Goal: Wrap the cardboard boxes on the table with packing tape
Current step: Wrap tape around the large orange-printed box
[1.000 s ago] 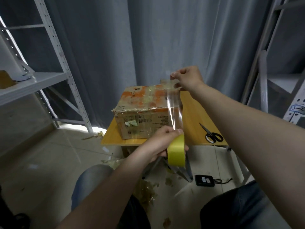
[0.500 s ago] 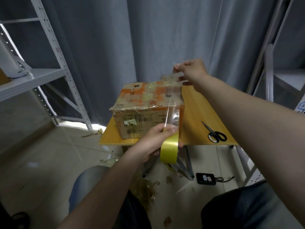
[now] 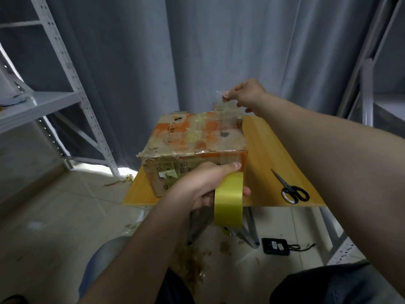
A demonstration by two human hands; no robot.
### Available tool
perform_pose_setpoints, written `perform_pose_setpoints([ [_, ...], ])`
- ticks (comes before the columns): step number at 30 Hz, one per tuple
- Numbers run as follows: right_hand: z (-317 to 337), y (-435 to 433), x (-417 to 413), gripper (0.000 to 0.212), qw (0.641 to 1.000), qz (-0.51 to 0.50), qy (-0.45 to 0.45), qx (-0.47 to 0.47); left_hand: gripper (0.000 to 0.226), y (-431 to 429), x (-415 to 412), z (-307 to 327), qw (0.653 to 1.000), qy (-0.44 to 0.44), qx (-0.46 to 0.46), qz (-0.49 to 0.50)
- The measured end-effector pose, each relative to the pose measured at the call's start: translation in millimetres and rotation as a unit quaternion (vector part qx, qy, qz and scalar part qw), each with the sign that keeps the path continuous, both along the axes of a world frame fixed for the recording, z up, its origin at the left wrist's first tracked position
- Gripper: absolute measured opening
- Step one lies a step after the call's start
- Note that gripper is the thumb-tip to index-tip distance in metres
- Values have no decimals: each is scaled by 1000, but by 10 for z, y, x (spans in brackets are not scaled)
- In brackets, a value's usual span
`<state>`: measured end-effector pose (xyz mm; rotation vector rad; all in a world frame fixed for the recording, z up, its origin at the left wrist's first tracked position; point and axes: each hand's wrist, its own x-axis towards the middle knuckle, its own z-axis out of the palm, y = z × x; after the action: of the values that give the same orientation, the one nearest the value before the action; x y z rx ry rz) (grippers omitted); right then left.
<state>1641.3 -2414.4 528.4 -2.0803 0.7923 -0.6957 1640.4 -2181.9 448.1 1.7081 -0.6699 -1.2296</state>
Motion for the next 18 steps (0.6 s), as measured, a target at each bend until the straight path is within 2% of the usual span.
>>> perform_pose_setpoints([
  [7, -301, -172, 208, 15, 1000, -6, 14, 14, 44, -27, 51, 36, 1000, -1, 3, 10],
  [11, -532, -245, 268, 24, 994, -34, 92, -53, 44, -43, 46, -27, 1000, 9, 5, 12],
  [14, -619, -262, 291, 22, 987, -55, 135, -74, 47, -61, 53, -69, 1000, 19, 1, 14],
  [15, -640, -273, 307, 28, 986, -60, 143, -69, 47, -71, 61, -87, 1000, 17, 1, 14],
  [18, -609, -282, 280, 79, 971, -129, 175, -102, 41, -79, 58, -175, 1000, -26, 1, 15],
])
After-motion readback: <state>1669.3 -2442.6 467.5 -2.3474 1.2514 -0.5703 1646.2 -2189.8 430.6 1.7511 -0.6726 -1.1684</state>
